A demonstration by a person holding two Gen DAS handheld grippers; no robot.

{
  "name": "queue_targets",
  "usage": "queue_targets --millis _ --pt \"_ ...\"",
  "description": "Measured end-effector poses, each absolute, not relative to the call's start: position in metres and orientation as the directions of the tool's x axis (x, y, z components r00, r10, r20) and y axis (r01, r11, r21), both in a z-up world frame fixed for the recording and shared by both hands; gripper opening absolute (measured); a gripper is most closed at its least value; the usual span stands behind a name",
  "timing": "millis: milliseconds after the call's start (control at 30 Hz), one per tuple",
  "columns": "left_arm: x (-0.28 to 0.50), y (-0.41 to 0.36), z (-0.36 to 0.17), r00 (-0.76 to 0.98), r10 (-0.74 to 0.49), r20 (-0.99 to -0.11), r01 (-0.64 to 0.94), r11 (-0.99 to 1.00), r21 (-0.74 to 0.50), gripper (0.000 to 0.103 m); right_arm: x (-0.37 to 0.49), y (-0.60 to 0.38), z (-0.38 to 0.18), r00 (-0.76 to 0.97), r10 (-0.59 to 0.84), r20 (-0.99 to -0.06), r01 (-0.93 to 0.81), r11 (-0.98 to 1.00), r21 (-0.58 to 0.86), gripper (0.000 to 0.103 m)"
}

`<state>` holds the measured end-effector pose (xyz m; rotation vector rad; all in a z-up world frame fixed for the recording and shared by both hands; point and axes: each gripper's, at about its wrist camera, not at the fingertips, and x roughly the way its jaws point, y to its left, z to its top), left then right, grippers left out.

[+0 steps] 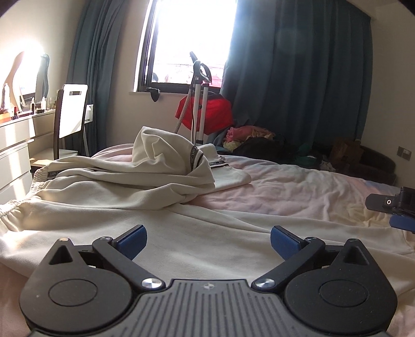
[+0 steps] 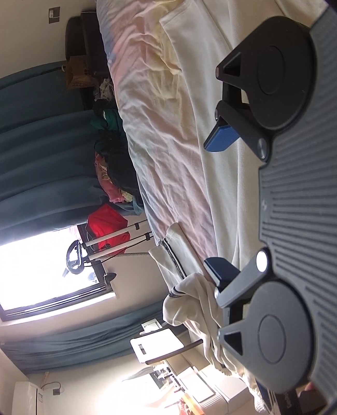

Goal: Fold clothes
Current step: 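Move the right gripper to a ribbed cuff and close on it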

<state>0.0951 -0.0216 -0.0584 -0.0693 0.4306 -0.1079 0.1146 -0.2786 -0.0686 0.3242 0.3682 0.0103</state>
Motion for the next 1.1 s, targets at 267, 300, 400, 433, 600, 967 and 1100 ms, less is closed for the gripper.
queue_targets --millis 267,300,400,433,600,967,1100 --pt "0.107 -0.024 -0.029 0.916 -0.125 -0.382 0.103 0.992 -0.078 0.102 0.111 -0.29 -0.061 0.951 0.052 -0.304 0.058 0.938 0.342 0.09" --pt "0.11 -0.025 -0.023 0.917 -0.128 -0.378 0.108 0.991 -0.072 0.102 0.111 -0.292 -0.061 0.954 0.048 -0.297 0.062 0.935 0.35 0.09" --pt "0.118 -0.029 -0.008 0.921 -0.134 -0.366 0.122 0.991 -0.056 0.103 0.112 -0.299 -0.062 0.956 0.043 -0.29 0.07 0.927 0.37 0.09" --pt "0.121 -0.03 -0.002 0.922 -0.136 -0.362 0.127 0.991 -0.05 0.103 0.113 -0.3 -0.062 0.956 0.04 -0.29 0.073 0.926 0.37 0.09" --pt "0.13 -0.031 -0.021 0.921 -0.146 -0.361 0.109 0.987 -0.119 0.103 0.12 -0.305 -0.07 0.957 0.041 -0.287 0.072 0.925 0.372 0.09" --pt "0.131 -0.01 -0.054 0.858 -0.166 -0.487 0.035 0.963 -0.266 0.102 0.201 -0.284 -0.118 0.887 0.146 -0.439 0.007 0.945 0.328 0.073" --pt "0.137 0.003 -0.061 0.852 -0.17 -0.495 0.013 0.953 -0.304 0.102 0.264 -0.265 -0.122 0.862 0.253 -0.438 -0.038 0.896 0.442 0.07"
